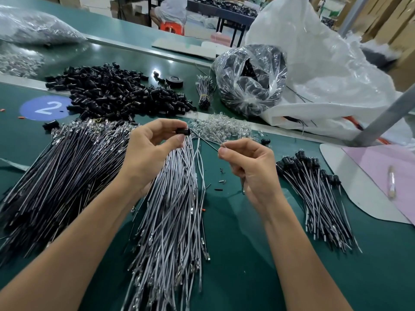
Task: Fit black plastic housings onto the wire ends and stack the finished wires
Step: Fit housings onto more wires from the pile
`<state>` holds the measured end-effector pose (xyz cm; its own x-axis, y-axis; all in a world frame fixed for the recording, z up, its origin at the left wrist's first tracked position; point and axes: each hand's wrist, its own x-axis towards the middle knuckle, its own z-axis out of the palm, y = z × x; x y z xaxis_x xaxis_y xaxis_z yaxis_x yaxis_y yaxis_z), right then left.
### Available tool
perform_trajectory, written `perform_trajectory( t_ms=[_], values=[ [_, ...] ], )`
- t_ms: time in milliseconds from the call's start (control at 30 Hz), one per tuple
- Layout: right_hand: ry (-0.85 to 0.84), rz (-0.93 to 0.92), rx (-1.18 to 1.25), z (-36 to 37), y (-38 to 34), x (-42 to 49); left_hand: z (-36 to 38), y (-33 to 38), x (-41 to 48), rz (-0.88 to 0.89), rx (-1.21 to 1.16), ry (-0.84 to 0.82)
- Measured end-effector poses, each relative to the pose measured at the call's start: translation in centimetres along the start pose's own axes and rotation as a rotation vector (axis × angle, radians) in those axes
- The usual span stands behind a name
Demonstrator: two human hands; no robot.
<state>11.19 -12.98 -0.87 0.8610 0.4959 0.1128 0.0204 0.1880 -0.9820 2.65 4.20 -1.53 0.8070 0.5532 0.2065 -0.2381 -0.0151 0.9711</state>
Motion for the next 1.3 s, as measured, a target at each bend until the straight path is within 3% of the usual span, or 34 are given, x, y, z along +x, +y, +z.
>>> perform_trajectory(
  t_ms=[1300],
  values=[
    [0.097,-0.018,-0.009,-0.20,0.31,0.16,0.26,0.55,-0.59,-0.037,-0.008,-0.051]
  ],
)
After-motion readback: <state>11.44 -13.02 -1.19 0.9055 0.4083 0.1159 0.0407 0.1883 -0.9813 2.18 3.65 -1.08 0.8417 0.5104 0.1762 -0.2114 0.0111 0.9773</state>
